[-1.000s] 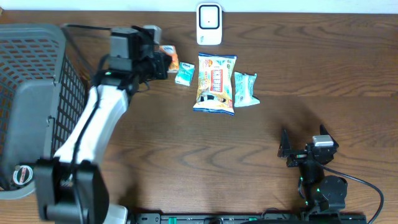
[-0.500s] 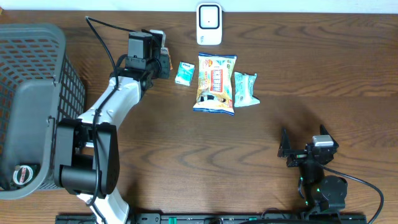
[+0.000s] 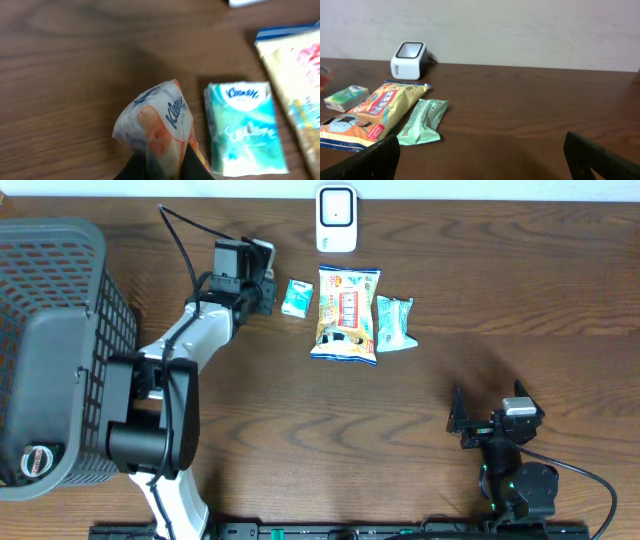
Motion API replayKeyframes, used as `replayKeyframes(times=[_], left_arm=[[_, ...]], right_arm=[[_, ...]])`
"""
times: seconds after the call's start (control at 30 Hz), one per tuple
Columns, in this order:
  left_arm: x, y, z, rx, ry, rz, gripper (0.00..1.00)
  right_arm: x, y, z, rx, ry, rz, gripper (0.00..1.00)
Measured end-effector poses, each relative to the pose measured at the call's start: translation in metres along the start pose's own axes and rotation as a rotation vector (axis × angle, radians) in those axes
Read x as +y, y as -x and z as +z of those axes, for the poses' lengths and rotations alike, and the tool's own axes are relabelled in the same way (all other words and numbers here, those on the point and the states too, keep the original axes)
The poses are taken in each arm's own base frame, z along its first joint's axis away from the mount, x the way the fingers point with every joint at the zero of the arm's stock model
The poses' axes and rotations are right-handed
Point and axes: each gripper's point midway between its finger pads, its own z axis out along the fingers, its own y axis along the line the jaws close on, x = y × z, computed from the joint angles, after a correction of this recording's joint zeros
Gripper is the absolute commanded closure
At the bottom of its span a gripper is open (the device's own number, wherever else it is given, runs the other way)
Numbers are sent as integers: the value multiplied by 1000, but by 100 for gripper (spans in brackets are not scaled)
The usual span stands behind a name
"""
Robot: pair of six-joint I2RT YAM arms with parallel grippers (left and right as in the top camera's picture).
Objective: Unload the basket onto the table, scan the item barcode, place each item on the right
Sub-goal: 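Carry the second Kleenex pack toward the table near the scanner, then release the Kleenex pack beside the first one and retract left gripper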
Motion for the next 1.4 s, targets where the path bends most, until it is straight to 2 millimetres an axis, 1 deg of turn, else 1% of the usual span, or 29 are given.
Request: replayKeyframes(times=[0.13,0.2,0.23,0.27,0.3,0.33,0.37,0.4,0.43,0.47,0.5,0.53,0.57,0.73,0.83,0.9,0.97,1.03,1.1,1.13,1.2,1.27,1.4], left_arm=[[-4,-7,7,17,-29,16,92],[-7,-5,7,6,-45,21,92],[-8,-2,7,-6,-51,23,89],[-9,0,7,-12,-55,24,84],[-9,0,7,-15,-57,26,73],[-10,1,7,-17,-61,30,69],[-11,1,7,-19,-65,29,67],[-11,1,7,-20,-67,29,59],[-12,2,7,-21,-71,33,42],[-12,2,7,-22,-72,35,32],[-12,2,7,-22,-74,39,24],[-12,2,7,-22,-74,38,19],[-12,2,7,-23,-74,36,18],[-12,4,6,-31,-74,45,6],[-12,9,3,-44,-72,46,0],[-12,16,-4,-65,-70,47,2],[-12,30,-18,-104,-65,55,2],[-12,49,-39,-160,-58,61,2],[-13,72,-66,-232,-49,72,2],[-13,85,-84,-275,-44,78,2],[-15,103,-113,-343,-36,88,2],[-16,118,-140,-403,-28,96,2],[-19,140,-194,-514,-14,111,2]], right_arm=[[0,0,0,0,0,0,1],[0,0,0,0,0,0,1],[0,0,0,0,0,0,1],[0,0,0,0,0,0,1],[0,0,0,0,0,0,1],[0,0,0,0,0,0,1],[0,0,0,0,0,0,1],[0,0,0,0,0,0,1],[0,0,0,0,0,0,1],[0,0,0,0,0,0,1],[0,0,0,0,0,0,1],[0,0,0,0,0,0,1],[0,0,0,0,0,0,1],[0,0,0,0,0,0,1],[0,0,0,0,0,0,1],[0,0,0,0,0,0,1],[0,0,0,0,0,0,1],[0,0,0,0,0,0,1],[0,0,0,0,0,0,1],[0,0,0,0,0,0,1],[0,0,0,0,0,0,1],[0,0,0,0,0,0,1],[0,0,0,0,0,0,1]])
